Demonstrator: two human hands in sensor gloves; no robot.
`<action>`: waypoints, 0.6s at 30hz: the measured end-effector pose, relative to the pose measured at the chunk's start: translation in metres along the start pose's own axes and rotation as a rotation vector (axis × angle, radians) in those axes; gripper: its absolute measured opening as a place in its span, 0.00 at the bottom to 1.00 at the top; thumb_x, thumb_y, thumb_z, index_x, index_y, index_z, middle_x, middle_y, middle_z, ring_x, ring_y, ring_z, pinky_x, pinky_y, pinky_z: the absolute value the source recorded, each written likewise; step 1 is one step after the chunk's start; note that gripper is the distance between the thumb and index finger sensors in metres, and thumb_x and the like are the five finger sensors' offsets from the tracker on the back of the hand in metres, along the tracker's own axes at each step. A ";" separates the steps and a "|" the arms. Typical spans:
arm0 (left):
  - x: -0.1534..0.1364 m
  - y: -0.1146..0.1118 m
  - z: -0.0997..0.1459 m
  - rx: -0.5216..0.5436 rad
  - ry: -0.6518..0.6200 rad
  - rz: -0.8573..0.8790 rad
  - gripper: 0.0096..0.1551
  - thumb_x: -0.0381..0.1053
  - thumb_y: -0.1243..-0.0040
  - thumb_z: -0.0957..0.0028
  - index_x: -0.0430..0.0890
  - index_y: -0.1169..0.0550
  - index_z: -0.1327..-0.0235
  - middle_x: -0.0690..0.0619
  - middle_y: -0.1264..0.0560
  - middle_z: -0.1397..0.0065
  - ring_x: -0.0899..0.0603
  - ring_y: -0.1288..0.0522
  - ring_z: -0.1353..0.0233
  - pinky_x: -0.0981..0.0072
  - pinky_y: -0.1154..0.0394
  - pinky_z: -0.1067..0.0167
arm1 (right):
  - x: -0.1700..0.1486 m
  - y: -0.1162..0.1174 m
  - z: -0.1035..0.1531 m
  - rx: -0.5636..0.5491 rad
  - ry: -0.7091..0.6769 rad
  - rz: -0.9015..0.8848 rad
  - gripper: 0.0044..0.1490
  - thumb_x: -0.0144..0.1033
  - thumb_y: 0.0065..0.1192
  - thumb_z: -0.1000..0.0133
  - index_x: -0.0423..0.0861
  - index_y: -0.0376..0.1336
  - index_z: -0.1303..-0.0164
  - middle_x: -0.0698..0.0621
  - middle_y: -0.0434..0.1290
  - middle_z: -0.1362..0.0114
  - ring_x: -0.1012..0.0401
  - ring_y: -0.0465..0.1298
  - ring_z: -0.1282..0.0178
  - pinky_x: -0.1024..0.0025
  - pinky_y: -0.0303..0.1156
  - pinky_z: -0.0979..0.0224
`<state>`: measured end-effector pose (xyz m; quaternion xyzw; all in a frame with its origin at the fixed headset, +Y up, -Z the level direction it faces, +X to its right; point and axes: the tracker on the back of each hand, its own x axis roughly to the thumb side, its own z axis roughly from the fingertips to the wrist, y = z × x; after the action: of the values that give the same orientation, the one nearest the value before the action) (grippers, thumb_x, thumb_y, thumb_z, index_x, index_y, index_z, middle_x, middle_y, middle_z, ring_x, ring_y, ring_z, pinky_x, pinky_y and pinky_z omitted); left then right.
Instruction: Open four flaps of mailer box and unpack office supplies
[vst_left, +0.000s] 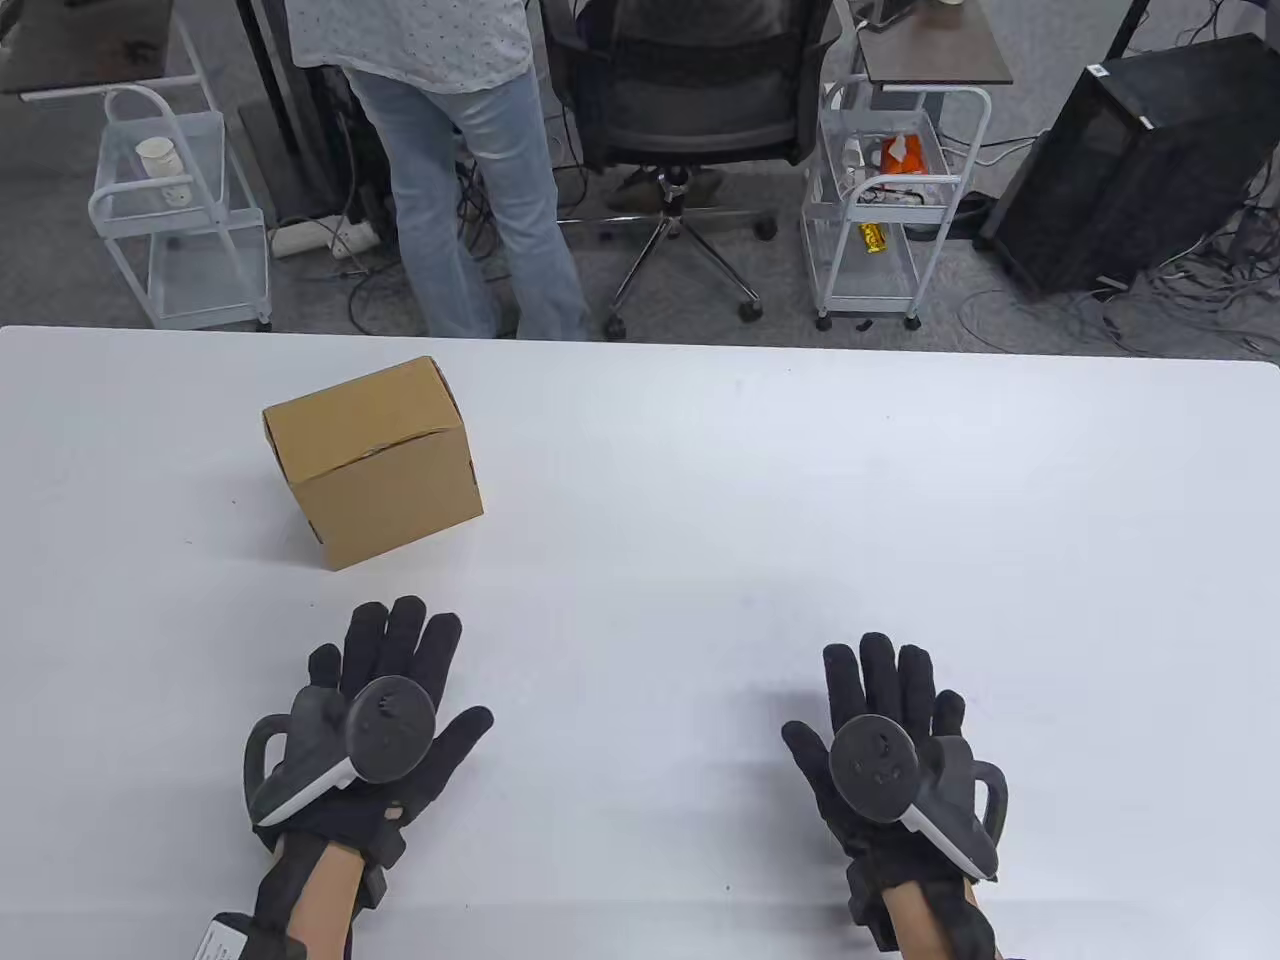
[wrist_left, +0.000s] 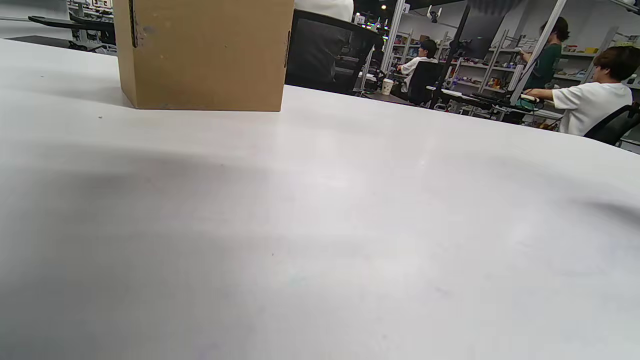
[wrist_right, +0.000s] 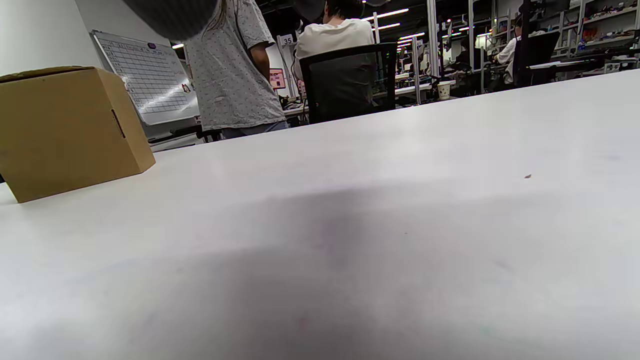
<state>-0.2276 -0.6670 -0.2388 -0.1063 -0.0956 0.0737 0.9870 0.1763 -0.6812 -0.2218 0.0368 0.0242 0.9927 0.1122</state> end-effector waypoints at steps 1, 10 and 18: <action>0.000 -0.001 -0.001 -0.010 0.004 -0.009 0.51 0.74 0.60 0.41 0.53 0.62 0.15 0.47 0.69 0.09 0.33 0.70 0.12 0.28 0.63 0.26 | 0.000 0.000 0.000 0.002 -0.001 0.001 0.50 0.58 0.40 0.35 0.42 0.36 0.11 0.35 0.33 0.08 0.32 0.30 0.16 0.25 0.34 0.24; -0.004 0.001 -0.001 0.005 0.022 0.005 0.52 0.74 0.60 0.41 0.53 0.63 0.16 0.47 0.69 0.10 0.33 0.71 0.13 0.28 0.64 0.26 | -0.002 -0.002 0.002 -0.015 -0.013 -0.027 0.50 0.58 0.40 0.35 0.41 0.36 0.11 0.34 0.34 0.08 0.32 0.30 0.16 0.25 0.34 0.24; -0.016 0.021 -0.016 -0.026 0.062 0.027 0.52 0.73 0.58 0.41 0.54 0.65 0.16 0.48 0.71 0.10 0.34 0.72 0.12 0.28 0.65 0.24 | -0.003 -0.002 0.000 -0.016 0.004 -0.023 0.50 0.58 0.40 0.35 0.41 0.37 0.11 0.34 0.34 0.08 0.32 0.31 0.16 0.25 0.34 0.24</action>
<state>-0.2426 -0.6521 -0.2617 -0.1225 -0.0643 0.0822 0.9870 0.1801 -0.6799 -0.2217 0.0334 0.0168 0.9916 0.1239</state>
